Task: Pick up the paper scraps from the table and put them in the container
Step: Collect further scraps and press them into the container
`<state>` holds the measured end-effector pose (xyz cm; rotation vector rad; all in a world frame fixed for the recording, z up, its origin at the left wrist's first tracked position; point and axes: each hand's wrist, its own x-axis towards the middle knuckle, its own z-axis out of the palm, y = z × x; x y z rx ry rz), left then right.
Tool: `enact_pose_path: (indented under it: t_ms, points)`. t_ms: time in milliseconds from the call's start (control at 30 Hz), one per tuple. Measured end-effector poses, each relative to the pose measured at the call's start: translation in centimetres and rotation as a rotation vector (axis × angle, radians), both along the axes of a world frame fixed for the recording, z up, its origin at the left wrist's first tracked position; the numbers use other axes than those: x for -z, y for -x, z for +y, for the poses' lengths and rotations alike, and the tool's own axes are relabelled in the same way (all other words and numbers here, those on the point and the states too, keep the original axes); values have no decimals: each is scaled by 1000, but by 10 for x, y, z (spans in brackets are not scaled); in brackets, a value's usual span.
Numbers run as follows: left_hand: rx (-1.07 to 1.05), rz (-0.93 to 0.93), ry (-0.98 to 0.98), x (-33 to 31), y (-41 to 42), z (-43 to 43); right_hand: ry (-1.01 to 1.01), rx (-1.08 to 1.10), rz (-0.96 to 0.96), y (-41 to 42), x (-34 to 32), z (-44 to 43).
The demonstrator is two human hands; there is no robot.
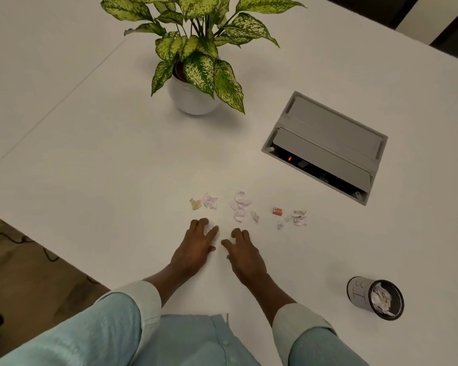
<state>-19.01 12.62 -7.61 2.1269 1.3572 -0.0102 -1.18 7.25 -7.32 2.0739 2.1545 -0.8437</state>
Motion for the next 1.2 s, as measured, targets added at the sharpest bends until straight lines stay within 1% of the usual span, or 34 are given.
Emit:
enact_pose_path:
  t_ms: [100, 200, 300, 367, 467, 567, 633, 700, 800, 967, 1100, 1200]
  points:
    - [9, -63, 73, -8, -5, -7, -49, -69, -66, 4, 4, -3]
    - [19, -87, 8, -9, -5, -12, -73, -83, -93, 6, 3, -10]
    - [118, -50, -101, 5, -1, -16, -84, -28, -74, 3, 3, -20]
    - [148, -24, -129, 8, -2, -14, -61, 68, -19, 0, 6, -26]
    - [94, -76, -129, 3, -7, -14, 30, 301, 88, -6, 6, -29]
    - [-45, -143, -70, 0, -14, -18, 121, 577, 207, -13, -9, -32]
    - [-161, -190, -27, 1, -20, -24, 155, 691, 276, -19, -13, -41]
    - [-230, -231, 17, 1, -27, -32, 164, 762, 334, -29, -14, -57]
    - [-250, -301, 60, -5, -43, -45, 132, 882, 408, -47, -24, -82]
    - [-238, -415, 111, -29, -89, -66, 24, 1073, 526, -79, -62, -125]
    - [-154, -534, 160, -58, -144, -87, -123, 1216, 523, -115, -95, -153]
    - [-62, -587, 163, -76, -189, -99, -238, 1329, 526, -144, -119, -168]
